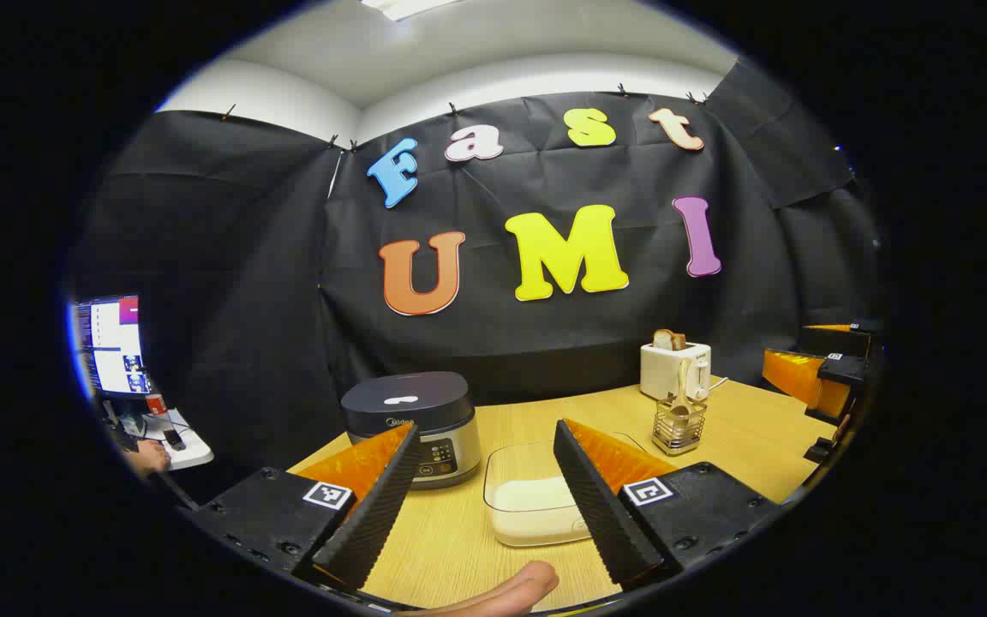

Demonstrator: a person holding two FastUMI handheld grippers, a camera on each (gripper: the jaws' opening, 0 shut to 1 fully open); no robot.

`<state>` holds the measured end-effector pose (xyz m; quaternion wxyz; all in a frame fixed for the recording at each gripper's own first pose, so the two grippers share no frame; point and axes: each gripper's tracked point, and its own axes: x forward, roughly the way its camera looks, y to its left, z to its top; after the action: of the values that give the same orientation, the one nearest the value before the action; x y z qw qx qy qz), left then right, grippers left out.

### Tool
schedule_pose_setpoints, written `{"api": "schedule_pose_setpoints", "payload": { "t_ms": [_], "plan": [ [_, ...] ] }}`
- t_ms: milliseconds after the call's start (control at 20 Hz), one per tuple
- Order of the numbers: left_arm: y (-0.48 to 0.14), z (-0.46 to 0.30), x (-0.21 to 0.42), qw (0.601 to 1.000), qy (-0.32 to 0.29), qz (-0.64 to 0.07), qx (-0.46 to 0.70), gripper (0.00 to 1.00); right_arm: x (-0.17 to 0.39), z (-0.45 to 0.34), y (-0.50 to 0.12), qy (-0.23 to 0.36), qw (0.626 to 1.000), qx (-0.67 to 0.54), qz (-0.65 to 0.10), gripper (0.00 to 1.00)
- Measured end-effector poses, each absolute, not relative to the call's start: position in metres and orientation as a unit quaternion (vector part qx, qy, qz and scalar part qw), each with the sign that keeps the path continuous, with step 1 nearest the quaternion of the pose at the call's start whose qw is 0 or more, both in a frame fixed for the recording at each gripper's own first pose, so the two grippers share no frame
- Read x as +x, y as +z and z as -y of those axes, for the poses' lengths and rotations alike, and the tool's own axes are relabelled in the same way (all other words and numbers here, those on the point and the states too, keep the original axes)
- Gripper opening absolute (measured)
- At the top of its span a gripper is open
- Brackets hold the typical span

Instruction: Close the left gripper, press the button to open the rice cooker; take a wooden spoon from the chopstick holder with the right hand, scoop a spoonful of rice and pour it into the rice cooker, then put the wooden spoon back into the chopstick holder.

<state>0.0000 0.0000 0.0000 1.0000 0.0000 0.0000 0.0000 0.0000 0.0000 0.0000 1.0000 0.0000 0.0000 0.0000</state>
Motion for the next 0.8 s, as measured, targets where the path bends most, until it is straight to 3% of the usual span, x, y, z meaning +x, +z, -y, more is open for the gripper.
{"api": "schedule_pose_setpoints", "payload": {
  "t_ms": [300, 400, 800],
  "plan": [
    [0.004, -0.013, 0.004, 0.999, 0.017, 0.006, -0.029, 0.93, 0.005, 0.011, -0.001, -0.015, 1.0, 0.006, -0.002, 0.95],
    [0.002, -0.016, 0.006, 0.999, 0.016, 0.004, -0.032, 0.95, 0.006, 0.011, -0.004, -0.014, 1.0, 0.007, -0.006, 0.95],
    [0.003, -0.02, 0.008, 0.999, 0.012, 0.005, -0.033, 0.86, 0.007, 0.004, -0.006, -0.004, 1.0, 0.0, -0.004, 0.95]
  ]
}}
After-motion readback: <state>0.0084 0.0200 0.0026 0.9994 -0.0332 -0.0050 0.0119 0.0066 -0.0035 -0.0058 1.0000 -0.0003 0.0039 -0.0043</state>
